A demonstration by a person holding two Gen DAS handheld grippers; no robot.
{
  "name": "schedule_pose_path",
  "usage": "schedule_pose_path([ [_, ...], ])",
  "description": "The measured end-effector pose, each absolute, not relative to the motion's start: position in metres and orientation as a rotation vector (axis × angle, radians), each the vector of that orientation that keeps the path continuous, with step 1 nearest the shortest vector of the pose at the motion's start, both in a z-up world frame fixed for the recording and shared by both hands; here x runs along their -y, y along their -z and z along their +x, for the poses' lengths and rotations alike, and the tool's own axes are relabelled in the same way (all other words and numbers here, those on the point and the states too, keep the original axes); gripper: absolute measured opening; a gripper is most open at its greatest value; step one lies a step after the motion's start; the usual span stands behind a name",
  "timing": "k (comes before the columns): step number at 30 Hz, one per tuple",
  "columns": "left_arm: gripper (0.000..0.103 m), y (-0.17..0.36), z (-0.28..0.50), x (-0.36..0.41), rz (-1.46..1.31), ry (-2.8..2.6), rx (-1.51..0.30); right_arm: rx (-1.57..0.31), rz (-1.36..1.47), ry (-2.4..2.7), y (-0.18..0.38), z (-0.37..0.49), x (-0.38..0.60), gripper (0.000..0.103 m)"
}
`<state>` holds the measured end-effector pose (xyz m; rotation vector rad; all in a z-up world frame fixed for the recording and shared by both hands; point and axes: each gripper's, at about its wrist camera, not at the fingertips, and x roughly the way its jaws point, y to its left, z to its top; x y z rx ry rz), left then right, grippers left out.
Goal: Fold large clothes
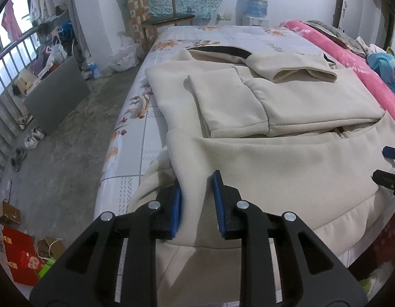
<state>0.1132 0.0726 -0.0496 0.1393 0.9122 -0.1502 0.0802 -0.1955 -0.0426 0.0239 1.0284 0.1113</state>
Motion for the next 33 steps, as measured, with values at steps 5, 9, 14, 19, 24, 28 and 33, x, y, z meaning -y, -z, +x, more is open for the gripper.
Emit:
schedule_pose_path([
  [5, 0.022, 0.0504, 0.112, -0.0688, 0.163, 0.139, -0.913, -1.028, 0.024, -0.112, 0.0423, 0.0805, 0.1957, 0.091],
  [9, 0.023, 0.0504, 0.1121, -0.0681, 0.167, 0.136, -0.916, -1.031, 0.027, -0.112, 0.0426, 0.0815, 0.1953, 0.092],
  [14, 0.024, 0.0505, 0.1132, -0.0678, 0.167, 0.13, -0.92, -1.033, 0.028, -0.113, 0.0424, 0.0823, 0.1949, 0.092],
  [19, 0.025, 0.05, 0.114, -0.0682, 0.16, 0.127, -0.927, -1.043, 0.08, -0.125, 0.041, 0.084, 0.2001, 0.093],
  [24, 0.025, 0.0502, 0.1134, -0.0679, 0.165, 0.125, -0.927, -1.05, 0.089, -0.132, 0.0411, 0.0848, 0.1995, 0.095],
  [28, 0.025, 0.0504, 0.1137, -0.0675, 0.165, 0.123, -0.928, -1.052, 0.087, -0.13, 0.0413, 0.0845, 0.1985, 0.096],
  [33, 0.026, 0.0506, 0.1144, -0.0676, 0.164, 0.118, -0.931, -1.055, 0.092, -0.134, 0.041, 0.0848, 0.1992, 0.097],
])
